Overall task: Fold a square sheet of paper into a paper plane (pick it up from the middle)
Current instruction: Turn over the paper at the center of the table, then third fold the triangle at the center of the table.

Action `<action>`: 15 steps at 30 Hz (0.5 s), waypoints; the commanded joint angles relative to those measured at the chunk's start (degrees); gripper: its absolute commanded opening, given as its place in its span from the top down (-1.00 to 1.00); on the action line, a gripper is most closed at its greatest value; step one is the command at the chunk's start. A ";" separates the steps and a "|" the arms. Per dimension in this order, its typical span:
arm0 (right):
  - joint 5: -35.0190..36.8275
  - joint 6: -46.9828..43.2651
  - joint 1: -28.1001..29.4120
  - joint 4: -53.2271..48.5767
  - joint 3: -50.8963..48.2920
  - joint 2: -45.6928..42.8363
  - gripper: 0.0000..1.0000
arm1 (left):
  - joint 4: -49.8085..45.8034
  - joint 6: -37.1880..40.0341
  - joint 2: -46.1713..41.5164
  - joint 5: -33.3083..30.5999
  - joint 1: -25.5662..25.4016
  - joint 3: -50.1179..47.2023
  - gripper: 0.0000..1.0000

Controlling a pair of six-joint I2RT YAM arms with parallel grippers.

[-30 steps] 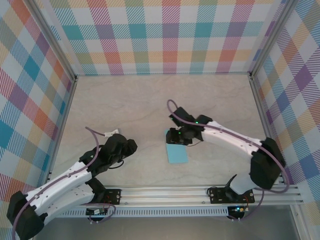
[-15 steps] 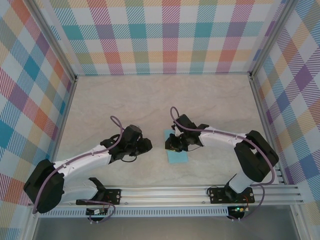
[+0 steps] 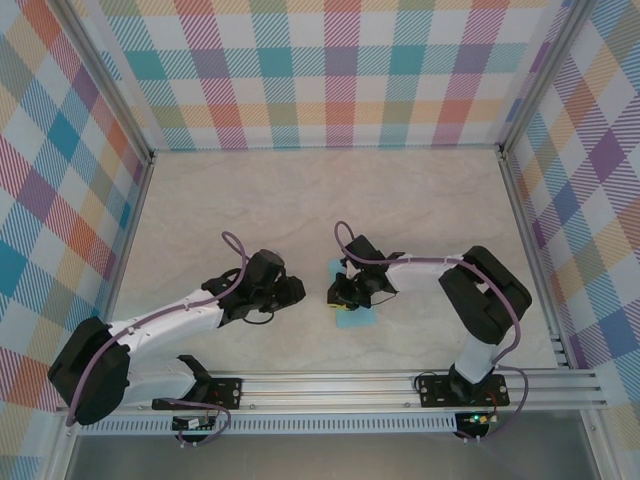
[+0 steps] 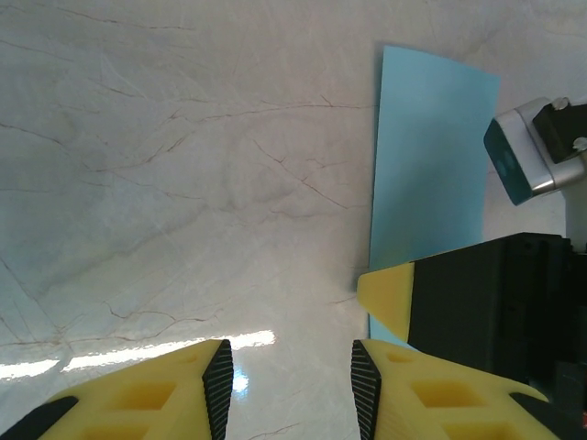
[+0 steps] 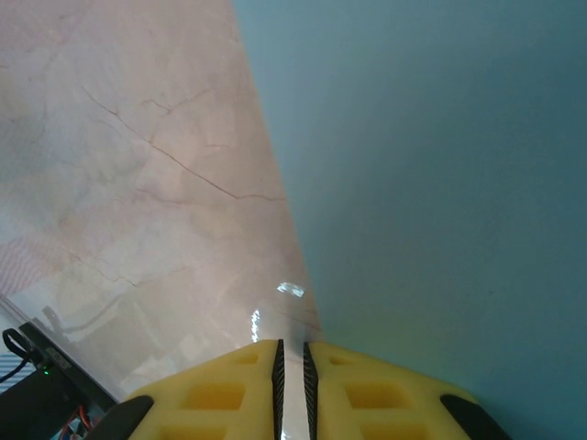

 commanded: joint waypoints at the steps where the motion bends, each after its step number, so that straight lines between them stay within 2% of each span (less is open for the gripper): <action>1: -1.06 2.55 1.56 4.72 -0.48 2.92 0.68 | -0.17 -0.66 0.39 0.21 -0.54 0.83 0.17; 5: -0.78 3.33 1.96 4.51 0.32 1.35 0.68 | -0.02 -0.84 0.05 0.25 -0.65 0.73 0.17; 8: 3.18 3.07 1.93 0.24 0.26 -3.65 0.67 | 0.78 -0.63 0.40 1.31 -0.59 1.19 0.17; 12: 13.18 1.76 1.50 -8.86 -0.76 -13.79 0.47 | 2.75 0.10 2.67 3.74 -1.14 2.56 0.17; 15: 16.80 1.97 -1.08 -11.90 -4.59 -20.77 0.30 | 3.71 1.00 6.31 4.97 -2.40 4.85 0.18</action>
